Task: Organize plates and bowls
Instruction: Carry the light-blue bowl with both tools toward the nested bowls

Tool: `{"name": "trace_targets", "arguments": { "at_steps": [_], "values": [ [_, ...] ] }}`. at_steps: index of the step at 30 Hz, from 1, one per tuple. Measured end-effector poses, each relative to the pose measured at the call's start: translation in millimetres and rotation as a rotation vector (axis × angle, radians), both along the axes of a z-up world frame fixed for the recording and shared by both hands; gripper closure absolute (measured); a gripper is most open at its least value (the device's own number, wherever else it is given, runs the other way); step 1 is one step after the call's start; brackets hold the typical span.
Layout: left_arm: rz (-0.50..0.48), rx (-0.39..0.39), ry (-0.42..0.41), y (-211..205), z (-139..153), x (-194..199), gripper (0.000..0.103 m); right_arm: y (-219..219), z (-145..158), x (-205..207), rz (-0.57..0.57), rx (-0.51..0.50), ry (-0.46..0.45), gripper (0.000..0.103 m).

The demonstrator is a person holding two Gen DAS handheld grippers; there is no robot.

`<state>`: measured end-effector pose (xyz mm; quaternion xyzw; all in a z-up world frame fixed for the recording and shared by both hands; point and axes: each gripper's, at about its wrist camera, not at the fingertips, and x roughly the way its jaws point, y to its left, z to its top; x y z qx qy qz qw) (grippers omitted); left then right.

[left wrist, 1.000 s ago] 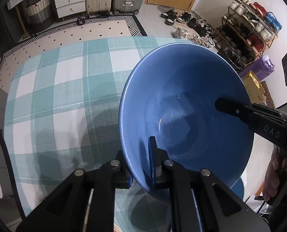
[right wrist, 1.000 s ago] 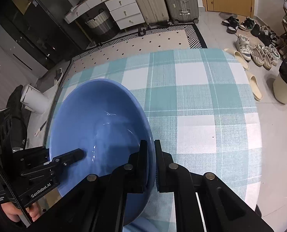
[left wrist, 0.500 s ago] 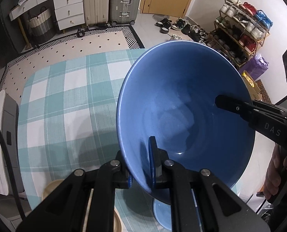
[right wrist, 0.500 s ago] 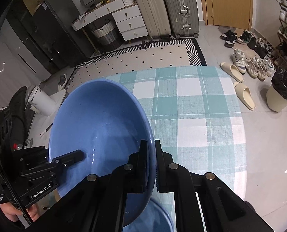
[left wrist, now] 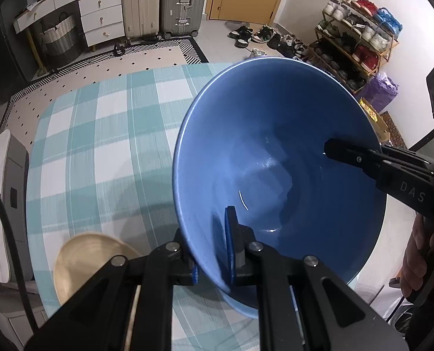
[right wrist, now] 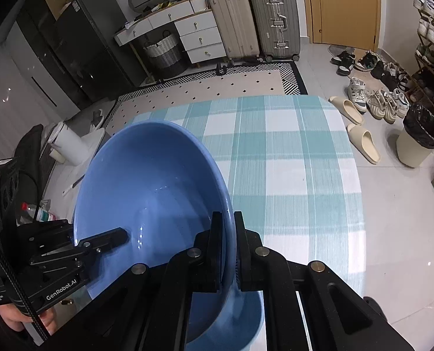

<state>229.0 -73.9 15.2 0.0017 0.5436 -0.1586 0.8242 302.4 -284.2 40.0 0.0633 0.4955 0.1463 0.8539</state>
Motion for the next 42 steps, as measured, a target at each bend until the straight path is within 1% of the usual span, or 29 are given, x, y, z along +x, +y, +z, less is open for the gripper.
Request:
{"name": "trace_targets", "arguments": {
  "at_steps": [7, 16, 22, 25, 27, 29, 35, 39, 40, 42],
  "values": [
    [-0.002, 0.034, -0.006, -3.7, -20.4, -34.0, 0.092, 6.8, -22.0, -30.7, 0.022, -0.034, 0.015, 0.096],
    [0.003, 0.06, -0.05, -7.3, -35.9, -59.8, 0.092, 1.3, -48.5, -59.8, 0.006, -0.003, 0.025, 0.096],
    [0.019, 0.036, -0.058, -4.3, -48.2, -65.1, 0.092, 0.7, -58.9, -69.8, -0.007, -0.009, 0.008, 0.096],
    [0.022, 0.036, -0.071, -3.3, -53.9, -68.4, 0.092, 1.4, -65.3, -71.7, -0.012, -0.012, 0.006, 0.096],
    [0.035, 0.016, -0.076, -1.4, -56.8, -70.2, 0.092, 1.2, -68.3, -73.8, -0.022, -0.006, 0.001, 0.096],
    [0.042, 0.008, -0.082, -1.7, -59.0, -71.7, 0.092, 1.2, -69.7, -78.0, -0.031, -0.009, -0.02, 0.096],
    [0.04, 0.049, -0.134, -8.2, -61.0, -76.8, 0.092, -1.1, -79.2, -81.2, -0.064, 0.005, -0.025, 0.096],
    [0.053, 0.026, -0.141, -3.6, -62.6, -76.0, 0.092, 1.2, -80.7, -83.2, -0.071, -0.006, -0.045, 0.096],
    [0.056, 0.023, -0.144, -3.1, -62.7, -76.2, 0.092, 1.2, -81.1, -84.2, -0.074, -0.005, -0.048, 0.094],
    [0.058, 0.033, -0.156, -3.9, -63.6, -77.2, 0.092, 2.8, -83.1, -85.1, -0.076, -0.009, -0.052, 0.093]
  ]
}}
